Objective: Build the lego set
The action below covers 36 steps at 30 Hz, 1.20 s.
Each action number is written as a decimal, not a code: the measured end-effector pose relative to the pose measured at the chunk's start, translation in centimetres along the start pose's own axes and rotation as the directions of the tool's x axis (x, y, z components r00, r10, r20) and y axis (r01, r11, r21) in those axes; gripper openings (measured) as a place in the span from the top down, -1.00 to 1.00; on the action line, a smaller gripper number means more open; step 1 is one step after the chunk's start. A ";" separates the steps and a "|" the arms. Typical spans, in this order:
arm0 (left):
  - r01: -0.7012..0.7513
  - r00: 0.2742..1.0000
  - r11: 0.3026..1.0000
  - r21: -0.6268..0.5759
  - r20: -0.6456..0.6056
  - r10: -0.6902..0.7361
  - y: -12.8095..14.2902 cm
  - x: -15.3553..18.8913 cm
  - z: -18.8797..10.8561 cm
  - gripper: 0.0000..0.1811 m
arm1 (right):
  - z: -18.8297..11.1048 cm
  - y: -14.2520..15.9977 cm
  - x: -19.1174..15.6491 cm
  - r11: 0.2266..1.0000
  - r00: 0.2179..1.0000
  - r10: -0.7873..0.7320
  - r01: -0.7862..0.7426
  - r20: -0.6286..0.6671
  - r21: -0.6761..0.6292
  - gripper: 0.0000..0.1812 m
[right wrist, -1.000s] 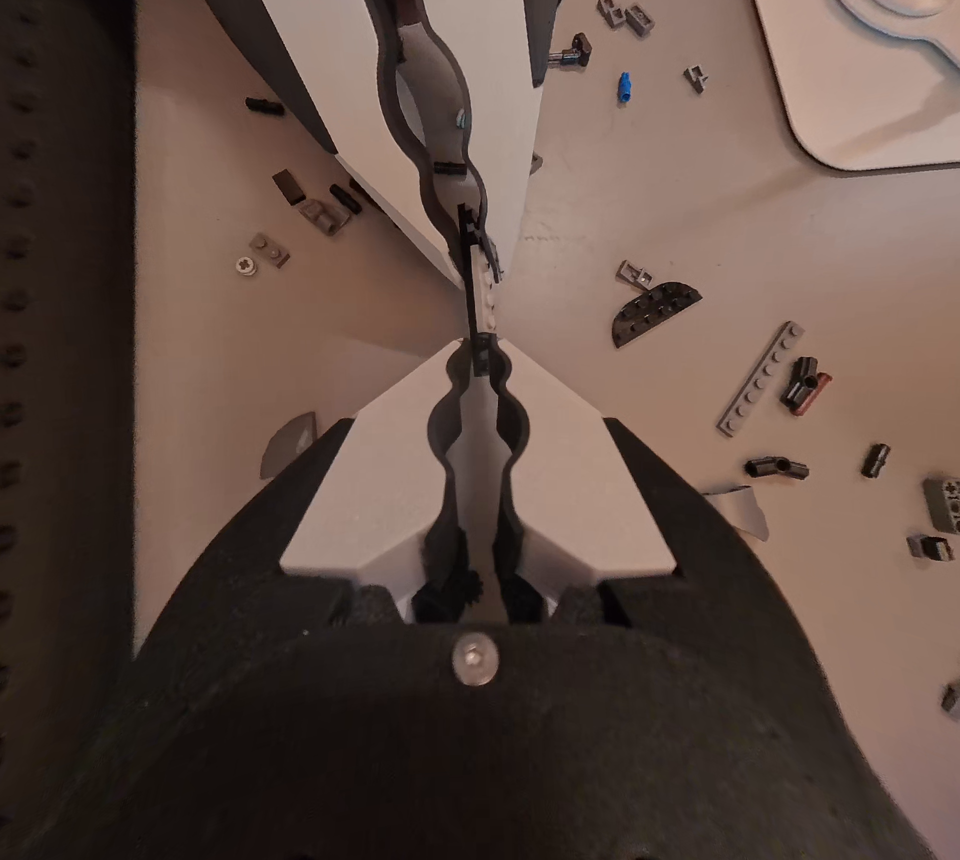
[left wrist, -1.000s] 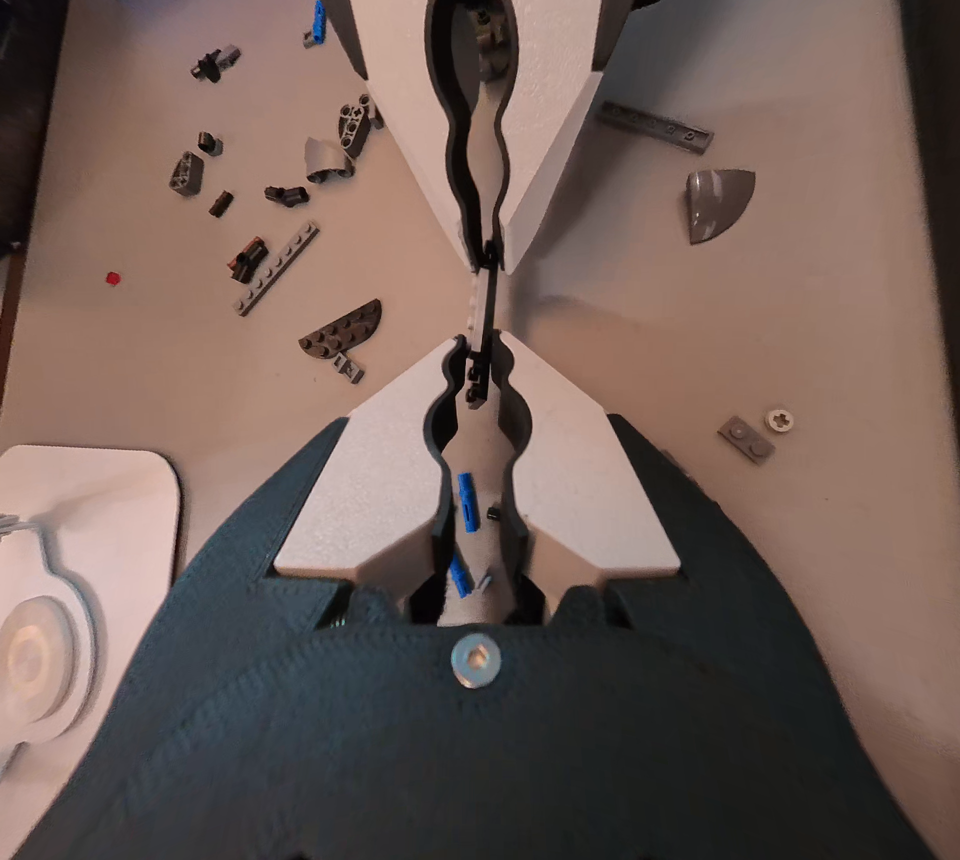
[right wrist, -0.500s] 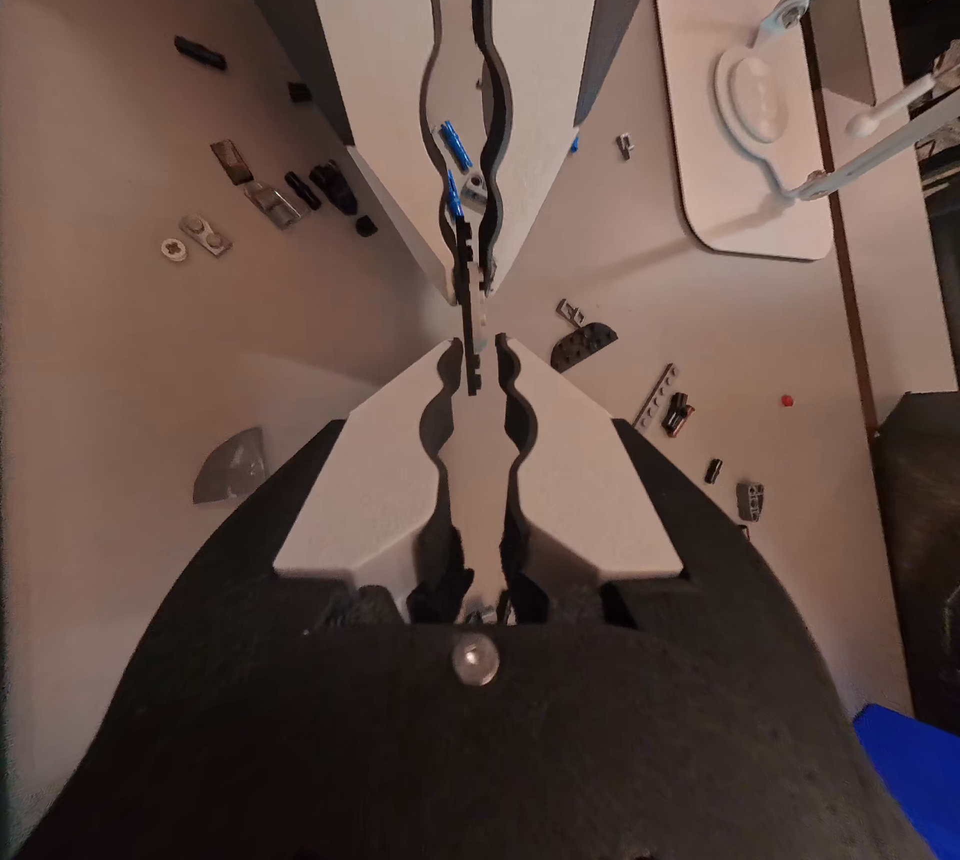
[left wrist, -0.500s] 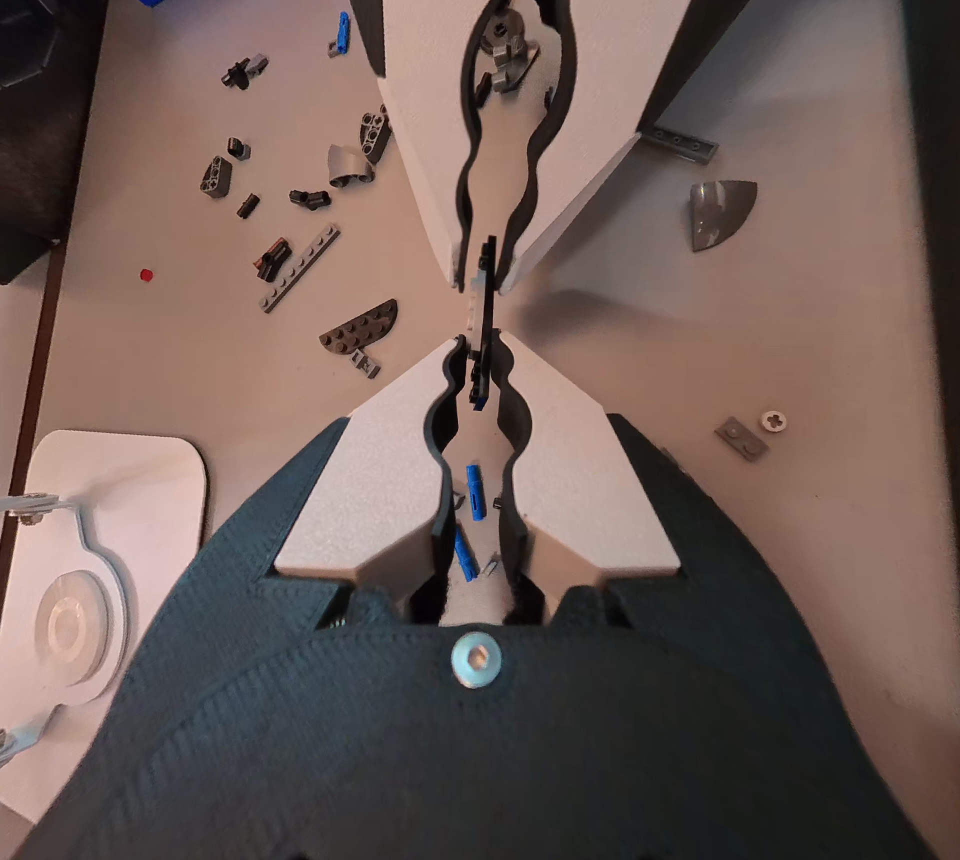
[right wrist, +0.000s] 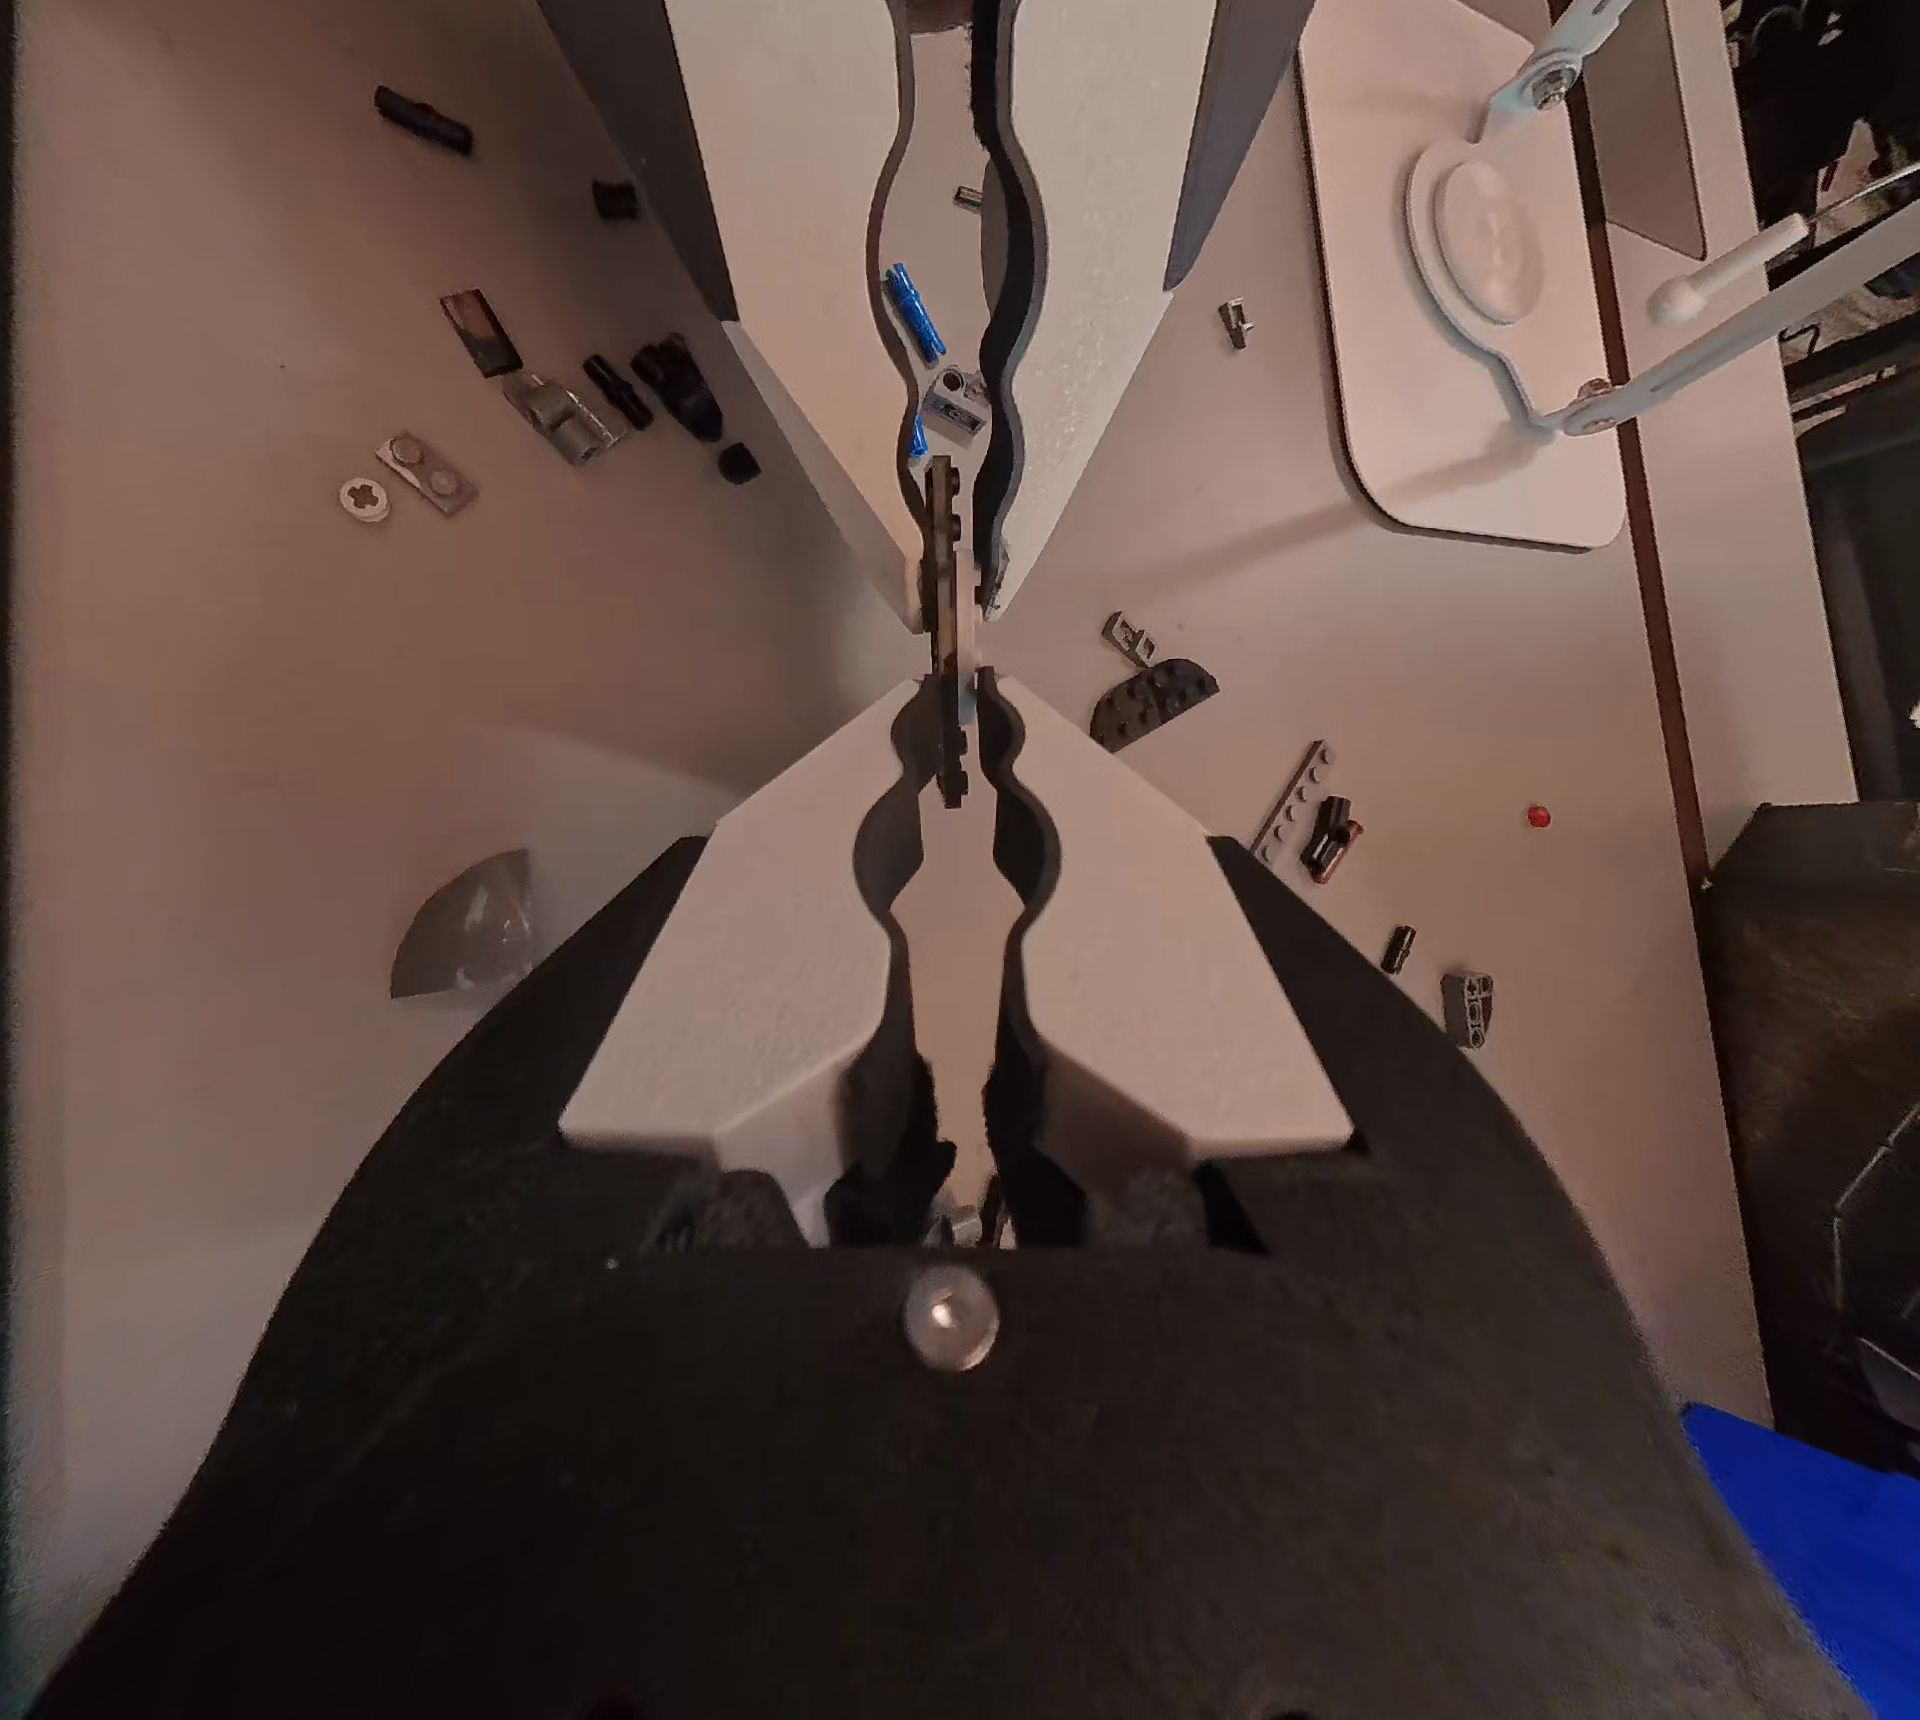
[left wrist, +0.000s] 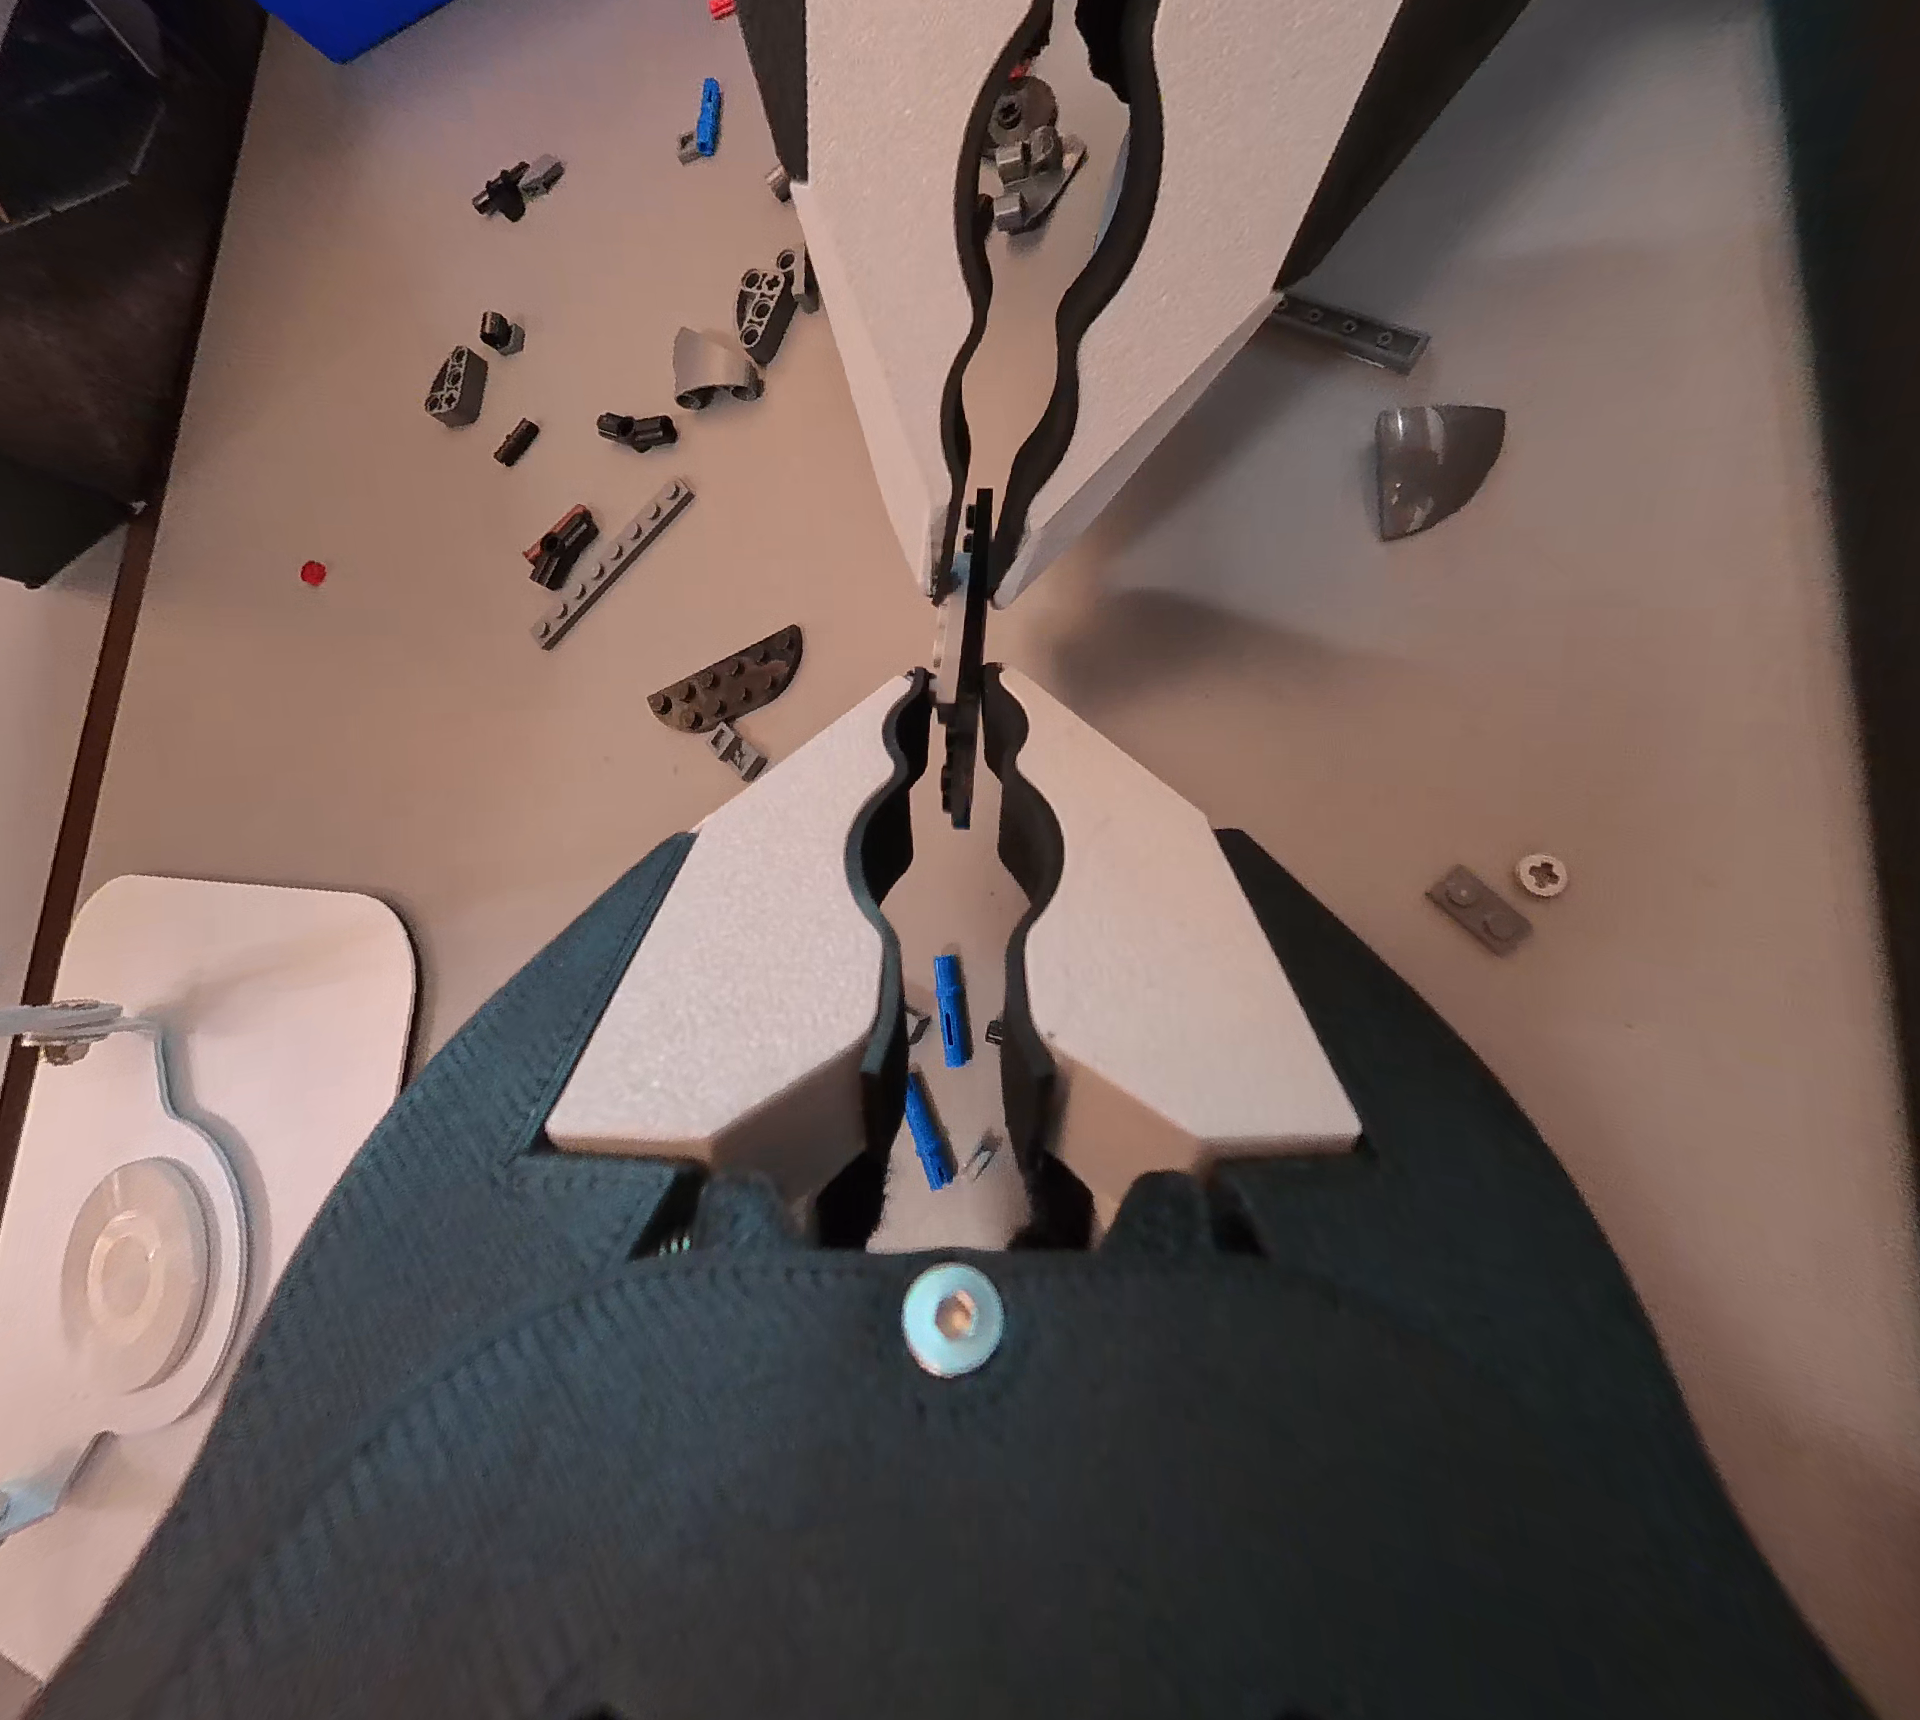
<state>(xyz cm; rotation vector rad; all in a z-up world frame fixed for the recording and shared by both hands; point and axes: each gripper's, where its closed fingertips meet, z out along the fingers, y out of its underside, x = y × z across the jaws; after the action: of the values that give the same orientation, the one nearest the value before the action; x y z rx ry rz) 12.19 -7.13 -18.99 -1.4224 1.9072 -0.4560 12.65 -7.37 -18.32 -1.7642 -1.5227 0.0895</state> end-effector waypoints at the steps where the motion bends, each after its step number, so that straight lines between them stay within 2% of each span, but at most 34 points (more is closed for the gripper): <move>1: 0.000 1.000 1.000 0.000 -0.004 0.000 0.0 0.1 0.0 0.92 | 0.0 0.0 0.0 1.000 1.000 0.000 0.000 0.002 -0.001 0.95; 11: -0.016 1.000 1.000 0.020 0.012 0.015 -0.5 0.0 -0.1 0.91 | 0.0 0.1 -0.1 1.000 1.000 0.009 -0.009 0.012 -0.004 0.96; 25: -0.082 0.996 0.996 -0.022 0.040 0.082 -0.4 0.3 -0.1 0.94 | 0.0 0.1 -0.2 1.000 1.000 -0.003 0.004 0.010 -0.015 0.96; 33: 0.008 1.000 1.000 -0.009 -0.024 -0.008 0.1 0.4 0.3 0.93 | 0.5 0.4 -0.4 1.000 1.000 0.003 -0.002 0.024 -0.025 0.96; 36: 0.001 0.999 0.998 -0.057 -0.032 -0.003 1.0 0.5 0.9 0.93 | 0.9 1.1 -0.5 0.998 1.000 -0.009 0.011 0.029 -0.066 0.96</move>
<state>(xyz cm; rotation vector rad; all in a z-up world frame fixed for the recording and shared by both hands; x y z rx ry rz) 12.03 -7.14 -20.41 -1.4614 1.9584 -0.4307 12.90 -7.33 -19.82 -1.8140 -1.5712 0.0595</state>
